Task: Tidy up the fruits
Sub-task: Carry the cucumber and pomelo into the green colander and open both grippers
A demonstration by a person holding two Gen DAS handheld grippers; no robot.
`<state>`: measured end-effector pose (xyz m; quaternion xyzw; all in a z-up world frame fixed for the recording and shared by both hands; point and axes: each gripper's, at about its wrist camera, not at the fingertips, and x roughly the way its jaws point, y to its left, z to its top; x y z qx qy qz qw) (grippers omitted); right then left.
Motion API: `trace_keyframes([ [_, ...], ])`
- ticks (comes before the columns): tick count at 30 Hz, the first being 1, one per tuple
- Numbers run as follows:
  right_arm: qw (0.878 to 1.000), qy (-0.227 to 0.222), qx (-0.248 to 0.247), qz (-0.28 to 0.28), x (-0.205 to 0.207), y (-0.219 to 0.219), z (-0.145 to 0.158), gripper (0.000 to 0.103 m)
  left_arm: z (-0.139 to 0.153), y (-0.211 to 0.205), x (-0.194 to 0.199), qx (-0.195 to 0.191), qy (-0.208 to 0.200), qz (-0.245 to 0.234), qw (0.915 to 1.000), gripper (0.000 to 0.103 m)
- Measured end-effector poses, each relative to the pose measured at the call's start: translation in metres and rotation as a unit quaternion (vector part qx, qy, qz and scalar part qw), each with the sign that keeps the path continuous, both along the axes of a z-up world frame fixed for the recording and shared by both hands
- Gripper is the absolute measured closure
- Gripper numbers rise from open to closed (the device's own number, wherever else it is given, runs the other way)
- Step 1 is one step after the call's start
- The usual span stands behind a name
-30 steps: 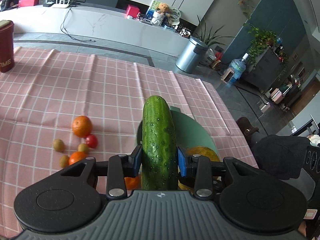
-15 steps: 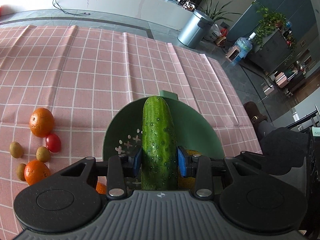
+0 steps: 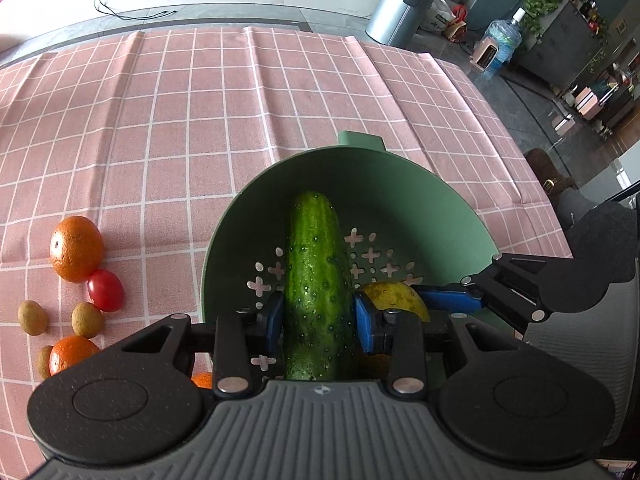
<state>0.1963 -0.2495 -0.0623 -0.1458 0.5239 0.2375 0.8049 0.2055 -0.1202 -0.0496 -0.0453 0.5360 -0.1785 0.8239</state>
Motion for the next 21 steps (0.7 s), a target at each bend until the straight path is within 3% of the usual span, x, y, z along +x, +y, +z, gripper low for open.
trace_keyframes([
  [5,1.0,0.007,-0.008,-0.003,0.0,0.002,-0.004,0.038,0.0,-0.007,-0.001,0.024,-0.006,-0.008,0.9997,0.061],
  [9,1.0,0.01,-0.013,-0.009,-0.001,0.003,-0.002,0.036,0.001,-0.006,0.0,0.018,-0.006,-0.003,0.9998,0.056],
  [11,1.0,0.0,-0.026,-0.011,-0.002,0.006,0.001,0.025,0.003,-0.002,0.0,0.013,-0.002,0.003,0.9999,0.053],
  [13,0.999,-0.009,-0.037,-0.013,-0.004,0.008,0.006,0.023,0.007,0.0,-0.003,0.011,-0.006,0.003,0.9999,0.053],
  [18,0.998,-0.024,-0.052,-0.016,-0.013,0.013,0.02,0.023,0.029,0.008,-0.018,-0.006,-0.033,-0.003,0.9994,0.051],
  [21,0.997,-0.041,-0.064,-0.021,-0.021,0.019,0.033,0.023,0.046,0.013,-0.031,0.007,-0.06,-0.006,0.9982,0.047],
])
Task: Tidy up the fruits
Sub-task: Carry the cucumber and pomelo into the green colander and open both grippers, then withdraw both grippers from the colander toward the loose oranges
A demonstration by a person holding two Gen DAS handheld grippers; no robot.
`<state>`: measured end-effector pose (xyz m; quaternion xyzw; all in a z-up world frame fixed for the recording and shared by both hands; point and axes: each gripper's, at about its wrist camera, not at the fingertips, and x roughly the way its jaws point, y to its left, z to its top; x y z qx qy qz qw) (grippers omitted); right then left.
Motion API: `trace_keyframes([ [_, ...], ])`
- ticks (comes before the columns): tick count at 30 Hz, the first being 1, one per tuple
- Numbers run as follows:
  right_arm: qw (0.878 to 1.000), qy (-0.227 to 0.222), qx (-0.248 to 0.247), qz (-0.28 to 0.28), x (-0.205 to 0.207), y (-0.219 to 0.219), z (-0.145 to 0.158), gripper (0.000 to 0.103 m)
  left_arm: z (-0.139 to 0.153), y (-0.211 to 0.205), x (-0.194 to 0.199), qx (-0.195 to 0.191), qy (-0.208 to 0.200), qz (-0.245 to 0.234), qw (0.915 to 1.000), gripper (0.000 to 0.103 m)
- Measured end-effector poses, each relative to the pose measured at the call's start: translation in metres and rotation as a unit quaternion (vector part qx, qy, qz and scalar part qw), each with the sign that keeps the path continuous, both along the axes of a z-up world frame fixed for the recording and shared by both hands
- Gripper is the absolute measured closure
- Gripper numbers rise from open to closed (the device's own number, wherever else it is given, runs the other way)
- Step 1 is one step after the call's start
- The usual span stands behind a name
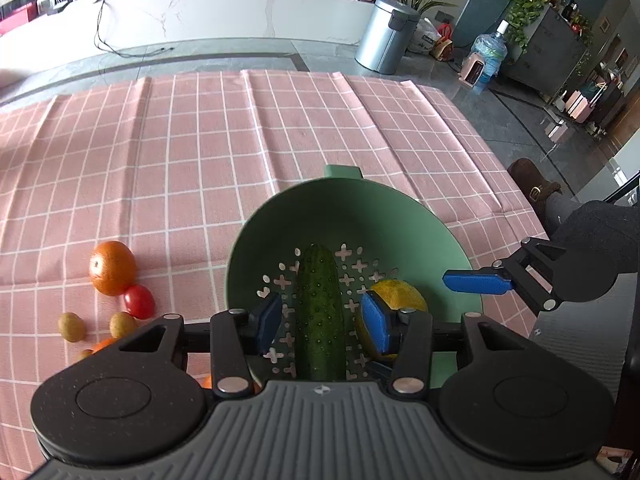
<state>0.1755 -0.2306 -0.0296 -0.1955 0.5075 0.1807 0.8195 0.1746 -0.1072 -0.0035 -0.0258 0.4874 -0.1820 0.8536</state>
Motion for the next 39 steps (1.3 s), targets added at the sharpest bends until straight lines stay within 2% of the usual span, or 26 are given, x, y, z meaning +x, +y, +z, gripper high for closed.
trace_keyframes([
  [4,1.0,-0.028,0.007,-0.007,-0.016,-0.003,0.019,0.023,0.019,0.014,-0.018,0.016,-0.03,-0.003,0.9994,0.047],
  [12,0.994,-0.077,0.063,-0.052,-0.055,0.018,0.041,0.024,0.038,0.057,-0.057,0.038,-0.076,-0.005,0.9964,0.047],
  [16,0.985,-0.103,0.112,-0.084,-0.076,0.03,0.044,0.026,0.039,0.083,-0.073,0.034,-0.097,0.001,0.9947,0.047],
  [21,0.966,-0.126,0.185,-0.126,-0.102,0.043,0.042,0.026,0.028,0.112,-0.088,0.023,-0.11,0.019,0.9935,0.047],
  [28,0.945,-0.112,0.247,-0.183,-0.125,0.063,0.017,0.037,-0.005,0.125,-0.095,0.043,-0.092,0.037,0.9941,0.047],
  [33,0.946,-0.106,0.228,-0.203,-0.123,0.072,-0.006,0.043,-0.029,0.134,-0.09,0.056,-0.07,0.048,0.9948,0.047],
  [39,0.938,-0.101,0.23,-0.239,-0.11,0.071,-0.022,0.045,-0.053,0.151,-0.082,0.03,-0.038,0.076,0.996,0.047],
])
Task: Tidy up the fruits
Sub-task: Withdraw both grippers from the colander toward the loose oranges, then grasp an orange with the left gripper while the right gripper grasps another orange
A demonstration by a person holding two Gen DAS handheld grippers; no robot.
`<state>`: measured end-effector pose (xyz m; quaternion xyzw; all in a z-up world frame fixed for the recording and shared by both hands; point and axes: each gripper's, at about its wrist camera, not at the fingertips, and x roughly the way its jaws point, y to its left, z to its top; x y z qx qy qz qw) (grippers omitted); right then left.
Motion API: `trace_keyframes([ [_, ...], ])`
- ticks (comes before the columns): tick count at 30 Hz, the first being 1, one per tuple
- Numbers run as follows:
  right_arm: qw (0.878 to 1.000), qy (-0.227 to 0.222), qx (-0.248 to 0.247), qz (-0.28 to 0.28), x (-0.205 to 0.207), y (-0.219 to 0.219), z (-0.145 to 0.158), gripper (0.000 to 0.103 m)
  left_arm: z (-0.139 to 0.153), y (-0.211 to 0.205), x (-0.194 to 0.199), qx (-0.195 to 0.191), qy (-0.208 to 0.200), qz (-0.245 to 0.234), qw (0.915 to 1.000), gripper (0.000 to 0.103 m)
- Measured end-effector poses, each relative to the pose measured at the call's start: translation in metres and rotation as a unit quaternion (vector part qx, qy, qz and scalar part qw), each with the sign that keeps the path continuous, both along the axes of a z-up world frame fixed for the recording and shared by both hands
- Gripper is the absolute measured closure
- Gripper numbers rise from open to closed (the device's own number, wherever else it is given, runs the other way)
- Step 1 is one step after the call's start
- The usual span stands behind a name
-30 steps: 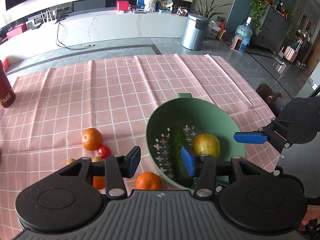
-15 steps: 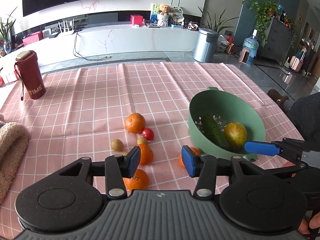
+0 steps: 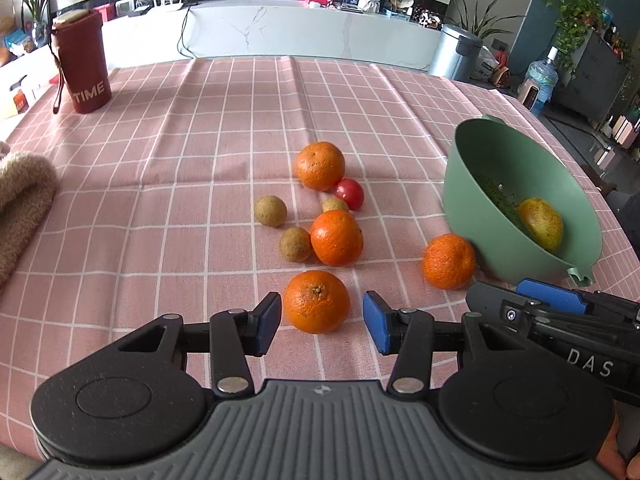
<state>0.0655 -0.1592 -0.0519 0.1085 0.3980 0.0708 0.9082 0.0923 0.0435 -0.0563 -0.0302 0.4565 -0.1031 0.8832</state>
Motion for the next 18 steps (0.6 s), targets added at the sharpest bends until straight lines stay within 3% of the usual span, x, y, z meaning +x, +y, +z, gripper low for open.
trace_keyframes([
  [11,0.999,0.023,0.024,-0.035,0.026,0.002,-0.021,0.045,-0.023,0.0,0.018,-0.011,0.027,0.002,0.9996,0.047],
  [18,0.999,0.019,-0.011,-0.049,0.036,0.013,-0.027,0.045,-0.027,0.001,0.02,-0.016,0.026,-0.002,0.9995,0.048],
])
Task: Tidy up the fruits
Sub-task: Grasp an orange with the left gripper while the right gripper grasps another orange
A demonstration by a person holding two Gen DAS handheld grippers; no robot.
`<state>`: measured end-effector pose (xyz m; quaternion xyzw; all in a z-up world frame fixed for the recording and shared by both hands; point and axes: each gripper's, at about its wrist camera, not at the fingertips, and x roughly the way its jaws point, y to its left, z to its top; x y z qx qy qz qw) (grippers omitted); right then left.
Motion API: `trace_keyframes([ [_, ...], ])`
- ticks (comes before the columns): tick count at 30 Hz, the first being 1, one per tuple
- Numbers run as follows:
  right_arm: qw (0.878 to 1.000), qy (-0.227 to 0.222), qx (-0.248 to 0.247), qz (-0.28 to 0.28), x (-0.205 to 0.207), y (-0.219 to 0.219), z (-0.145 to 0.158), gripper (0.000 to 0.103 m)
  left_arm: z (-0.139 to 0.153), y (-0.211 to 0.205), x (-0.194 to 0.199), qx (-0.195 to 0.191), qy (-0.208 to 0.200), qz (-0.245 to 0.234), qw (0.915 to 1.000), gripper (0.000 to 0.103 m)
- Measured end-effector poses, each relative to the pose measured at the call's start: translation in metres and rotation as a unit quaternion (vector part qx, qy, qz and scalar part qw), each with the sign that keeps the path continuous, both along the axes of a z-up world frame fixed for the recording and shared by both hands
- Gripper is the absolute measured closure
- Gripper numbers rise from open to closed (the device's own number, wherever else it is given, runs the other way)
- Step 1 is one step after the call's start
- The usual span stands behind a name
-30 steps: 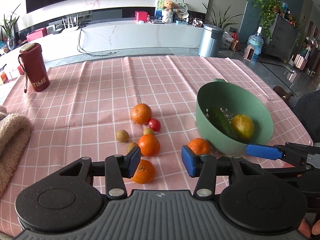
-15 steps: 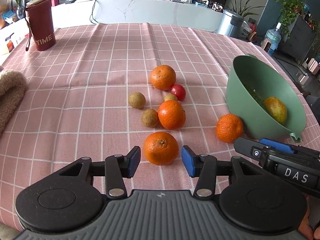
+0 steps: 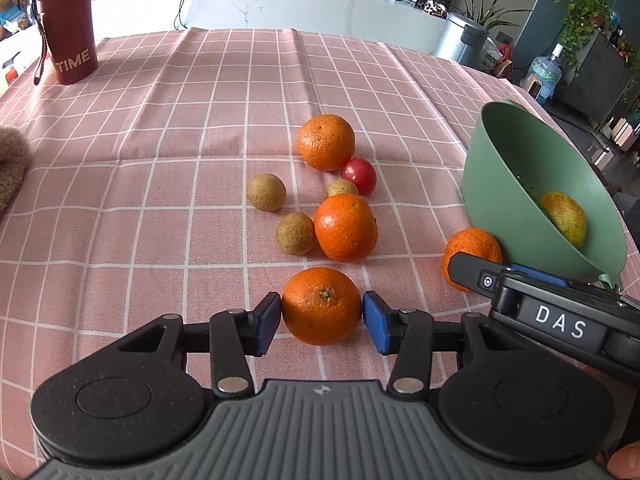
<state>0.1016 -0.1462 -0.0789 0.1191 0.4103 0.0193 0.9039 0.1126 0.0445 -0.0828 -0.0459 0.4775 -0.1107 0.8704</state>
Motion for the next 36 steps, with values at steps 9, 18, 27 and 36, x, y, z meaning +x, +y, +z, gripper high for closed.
trace_keyframes([
  [9,1.0,0.015,-0.01,-0.011,0.01,0.003,-0.008,0.059,0.0,0.001,0.003,-0.012,-0.004,-0.005,0.9999,0.053],
  [18,1.0,0.02,-0.003,0.003,0.008,0.005,-0.007,0.063,0.003,0.002,-0.002,-0.013,-0.005,-0.007,0.9999,0.054],
  [27,0.998,-0.008,0.032,0.058,-0.018,0.003,0.015,0.063,0.029,0.012,-0.024,-0.035,-0.037,0.022,0.9984,0.055],
  [36,0.994,-0.057,0.005,0.095,-0.047,-0.018,0.054,0.063,0.071,-0.019,-0.035,-0.062,-0.078,-0.001,0.995,0.055],
])
